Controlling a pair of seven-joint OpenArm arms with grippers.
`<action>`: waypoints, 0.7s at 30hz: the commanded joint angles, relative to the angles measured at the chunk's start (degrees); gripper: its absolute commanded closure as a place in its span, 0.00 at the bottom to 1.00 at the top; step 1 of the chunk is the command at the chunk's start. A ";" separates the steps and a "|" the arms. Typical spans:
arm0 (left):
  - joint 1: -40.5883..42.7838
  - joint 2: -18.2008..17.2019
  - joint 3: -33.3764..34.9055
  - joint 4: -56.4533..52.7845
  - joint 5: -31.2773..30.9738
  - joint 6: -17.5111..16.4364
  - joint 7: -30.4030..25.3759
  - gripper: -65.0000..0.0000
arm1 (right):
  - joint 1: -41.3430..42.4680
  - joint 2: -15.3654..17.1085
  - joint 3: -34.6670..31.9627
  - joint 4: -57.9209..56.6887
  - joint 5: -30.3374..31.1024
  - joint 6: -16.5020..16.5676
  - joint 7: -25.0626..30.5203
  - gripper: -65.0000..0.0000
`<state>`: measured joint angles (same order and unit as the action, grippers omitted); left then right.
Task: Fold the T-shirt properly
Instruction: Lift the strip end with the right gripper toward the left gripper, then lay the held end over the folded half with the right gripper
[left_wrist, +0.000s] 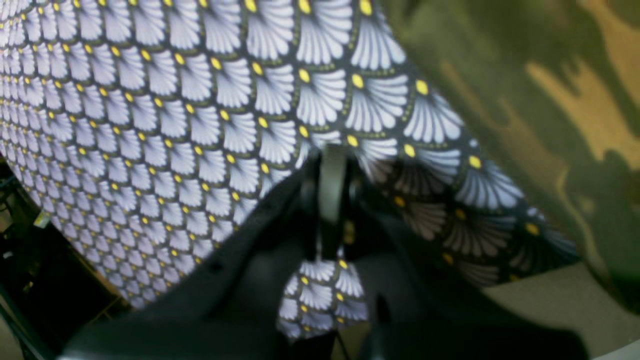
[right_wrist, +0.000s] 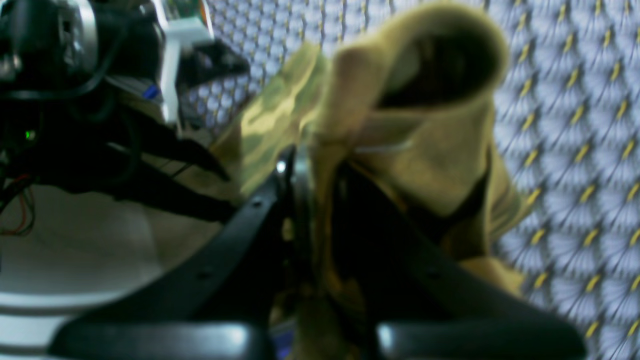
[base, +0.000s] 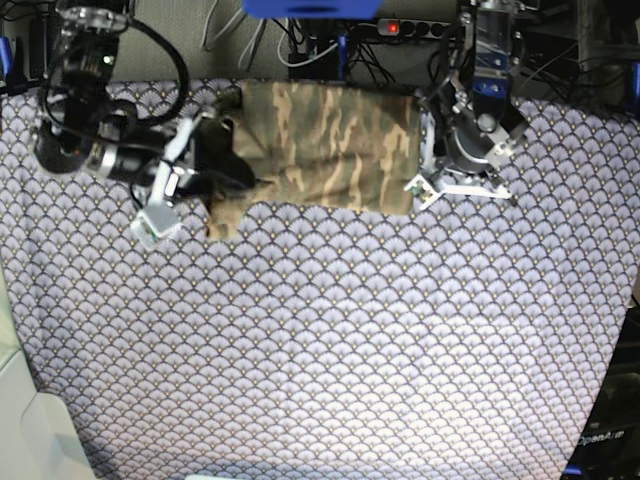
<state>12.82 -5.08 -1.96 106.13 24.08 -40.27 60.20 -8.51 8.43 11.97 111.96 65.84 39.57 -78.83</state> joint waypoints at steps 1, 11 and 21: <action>-0.38 -0.15 -0.90 0.91 0.50 0.27 -0.20 0.99 | 1.17 0.15 -0.93 0.79 1.89 0.43 1.33 1.00; -0.64 0.91 -8.55 -1.29 0.41 0.27 -0.73 0.99 | 3.37 -0.03 -11.83 0.70 -1.80 0.43 5.64 1.00; -0.12 1.08 -8.46 -4.37 0.41 0.27 -0.91 0.99 | 3.99 -1.17 -19.57 0.61 -11.56 0.43 8.19 1.00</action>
<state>12.97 -3.84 -10.41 100.62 24.23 -40.14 59.66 -5.41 7.44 -7.51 111.74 52.14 39.57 -72.31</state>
